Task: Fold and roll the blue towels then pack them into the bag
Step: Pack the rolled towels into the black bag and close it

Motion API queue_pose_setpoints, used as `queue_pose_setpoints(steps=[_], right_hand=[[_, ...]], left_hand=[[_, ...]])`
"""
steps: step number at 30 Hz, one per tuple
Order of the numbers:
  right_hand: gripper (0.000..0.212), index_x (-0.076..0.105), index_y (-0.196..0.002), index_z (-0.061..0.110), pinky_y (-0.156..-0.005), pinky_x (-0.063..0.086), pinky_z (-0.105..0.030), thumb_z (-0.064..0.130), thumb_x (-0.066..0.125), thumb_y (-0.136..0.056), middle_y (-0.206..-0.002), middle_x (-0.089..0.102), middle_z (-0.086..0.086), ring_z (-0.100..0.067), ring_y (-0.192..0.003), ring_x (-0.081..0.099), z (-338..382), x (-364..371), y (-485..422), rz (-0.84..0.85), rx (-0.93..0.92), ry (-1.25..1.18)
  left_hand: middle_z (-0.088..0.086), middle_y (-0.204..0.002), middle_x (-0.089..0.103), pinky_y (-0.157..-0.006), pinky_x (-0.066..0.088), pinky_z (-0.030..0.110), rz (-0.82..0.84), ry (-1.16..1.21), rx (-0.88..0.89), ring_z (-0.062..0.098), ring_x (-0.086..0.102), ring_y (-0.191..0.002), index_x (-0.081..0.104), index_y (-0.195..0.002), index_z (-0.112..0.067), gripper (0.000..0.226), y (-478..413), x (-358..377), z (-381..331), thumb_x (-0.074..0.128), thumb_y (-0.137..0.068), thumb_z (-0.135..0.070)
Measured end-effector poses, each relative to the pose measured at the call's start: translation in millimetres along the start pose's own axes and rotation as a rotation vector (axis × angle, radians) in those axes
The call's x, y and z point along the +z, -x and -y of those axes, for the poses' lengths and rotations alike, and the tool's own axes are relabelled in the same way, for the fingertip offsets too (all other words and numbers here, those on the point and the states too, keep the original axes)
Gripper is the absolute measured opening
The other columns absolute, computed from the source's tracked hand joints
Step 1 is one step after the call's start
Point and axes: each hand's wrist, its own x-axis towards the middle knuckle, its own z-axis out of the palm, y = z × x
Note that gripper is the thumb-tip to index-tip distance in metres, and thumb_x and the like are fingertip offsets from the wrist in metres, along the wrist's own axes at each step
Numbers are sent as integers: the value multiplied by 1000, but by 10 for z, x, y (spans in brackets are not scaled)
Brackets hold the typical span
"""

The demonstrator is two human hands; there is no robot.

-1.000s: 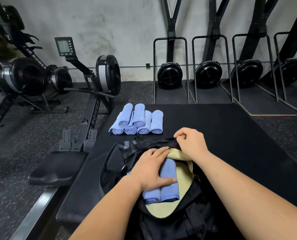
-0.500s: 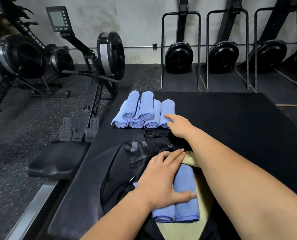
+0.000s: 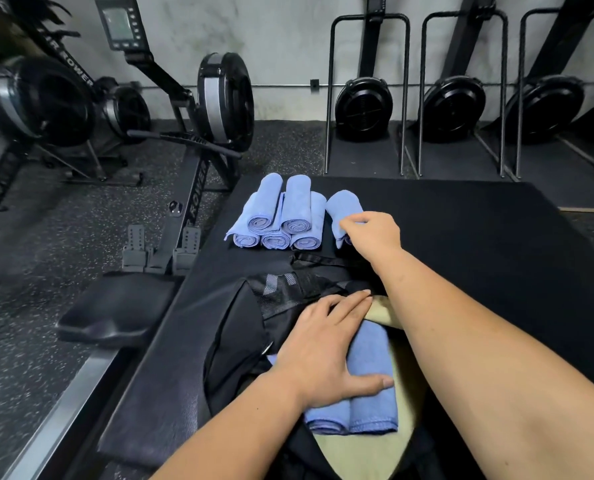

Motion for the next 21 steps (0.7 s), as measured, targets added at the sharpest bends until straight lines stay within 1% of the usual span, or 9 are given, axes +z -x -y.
queue_pose_setpoints(steps=[2,4,8,10,12,14,17,19,21], right_hand=[[17,79,-82,40,-84,60,-34,34,75,-67,-100,74,16,-13,-91,69,28,-134,100,-64,-2,-58],[23,78,-87,39,-83,60,-33,33,80,-65,-108,72,15,-12,-95,70,36,-259,201,-95,-6,-88],[28,76,-91,31,-78,63,-33,27,90,-67,-100,73,7,-12,-79,72,27,-587,537,-70,10,-178],[32,74,-95,27,-76,61,-33,24,92,-69,-96,71,6,-15,-73,69,3,-775,746,-53,17,-204],[33,71,-96,24,-75,59,-36,20,92,-71,-95,69,4,-18,-70,65,-61,-948,958,-35,25,-205],[32,70,-99,20,-79,62,-41,16,88,-73,-95,68,-1,-20,-72,63,-154,-1102,1130,-15,50,-208],[28,66,-98,12,-77,62,-37,15,82,-75,-96,64,-4,-19,-76,61,-299,-1346,1411,27,81,-219],[23,62,-90,16,-79,63,-39,16,79,-75,-94,59,-3,-18,-78,59,-387,-1482,1558,46,87,-233],[22,61,-86,19,-75,63,-38,19,79,-74,-96,57,-3,-19,-82,59,-488,-1611,1688,62,92,-267]], left_hand=[[-26,-172,4,-125,23,40,-2,-6,2,14,23,-151,15,-168,-32,114,10,-3,-1,56,-77,-90],[-26,-172,4,-126,22,41,-5,-6,1,14,22,-151,15,-168,-33,114,11,1,6,54,-78,-91],[-23,-172,8,-128,20,41,-17,-38,11,15,21,-153,15,-168,-32,113,13,-53,-34,51,-79,-92],[-21,-172,12,-128,20,42,-29,-50,22,17,22,-153,17,-168,-31,112,24,-91,-67,51,-80,-92],[-17,-172,15,-127,22,44,-34,-71,32,21,24,-152,22,-167,-31,109,39,-131,-100,52,-80,-90],[-9,-172,18,-125,25,47,-42,-82,54,25,26,-152,28,-164,-34,103,35,-167,-132,55,-81,-88],[-1,-171,20,-123,29,47,-16,-74,73,28,28,-150,33,-158,-45,90,28,-236,-216,60,-81,-83],[-1,-170,23,-121,32,46,11,-76,71,28,30,-147,37,-153,-49,85,-12,-281,-245,65,-80,-79],[-5,-169,28,-119,33,46,46,-96,62,29,32,-144,42,-152,-43,85,-61,-349,-284,70,-79,-75]])
